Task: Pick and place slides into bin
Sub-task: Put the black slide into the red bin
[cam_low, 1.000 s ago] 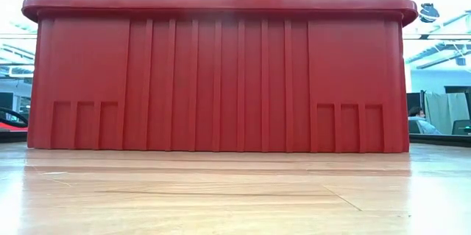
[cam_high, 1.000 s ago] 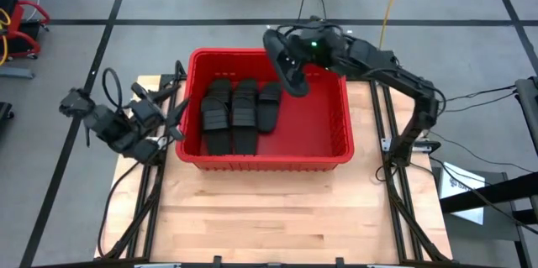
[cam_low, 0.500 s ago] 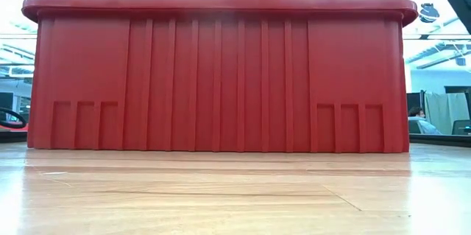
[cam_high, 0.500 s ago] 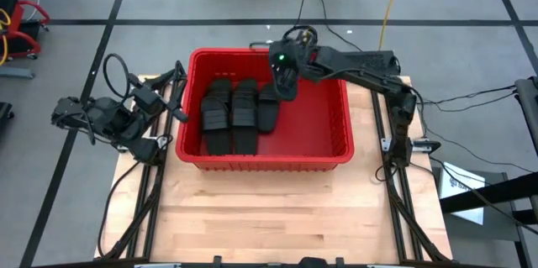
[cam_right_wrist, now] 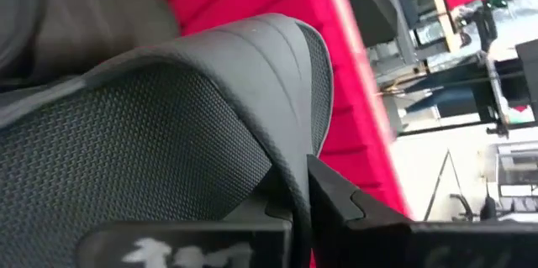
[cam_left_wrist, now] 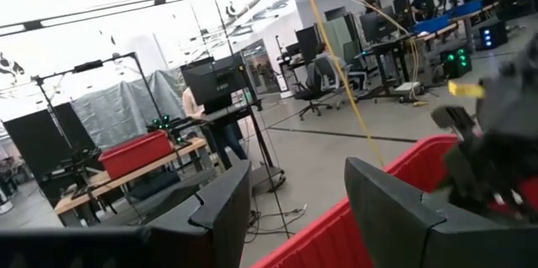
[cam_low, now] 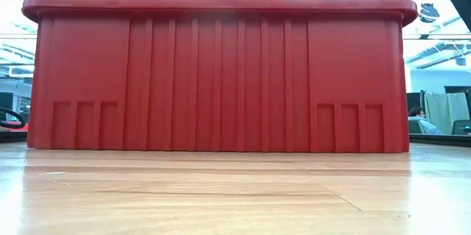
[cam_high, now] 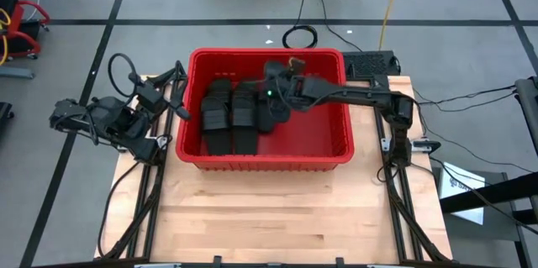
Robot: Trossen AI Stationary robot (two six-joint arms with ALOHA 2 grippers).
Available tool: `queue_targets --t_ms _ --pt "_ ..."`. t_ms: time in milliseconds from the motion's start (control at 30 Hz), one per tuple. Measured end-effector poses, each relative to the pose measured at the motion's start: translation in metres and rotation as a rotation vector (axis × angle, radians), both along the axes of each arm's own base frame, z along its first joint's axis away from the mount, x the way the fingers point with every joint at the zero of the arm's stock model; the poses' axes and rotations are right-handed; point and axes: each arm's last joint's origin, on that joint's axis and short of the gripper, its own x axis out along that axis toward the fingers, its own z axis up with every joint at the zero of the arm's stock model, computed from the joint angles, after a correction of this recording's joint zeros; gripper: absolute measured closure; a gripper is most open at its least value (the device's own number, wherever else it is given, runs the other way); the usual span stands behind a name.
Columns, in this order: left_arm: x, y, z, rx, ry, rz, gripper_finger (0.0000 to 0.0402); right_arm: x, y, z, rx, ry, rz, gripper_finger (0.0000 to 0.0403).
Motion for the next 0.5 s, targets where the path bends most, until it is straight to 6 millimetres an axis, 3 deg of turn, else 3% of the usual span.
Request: queue_targets --t_ms 200,500 --pt "0.001 -0.001 -0.002 0.0 0.004 -0.024 0.0202 0.002 0.019 -0.034 0.012 0.034 0.031 0.0399" --pt "0.004 -0.002 -0.004 -0.003 -0.002 -0.058 0.0202 0.003 0.04 -0.05 0.045 -0.02 0.017 0.0399"
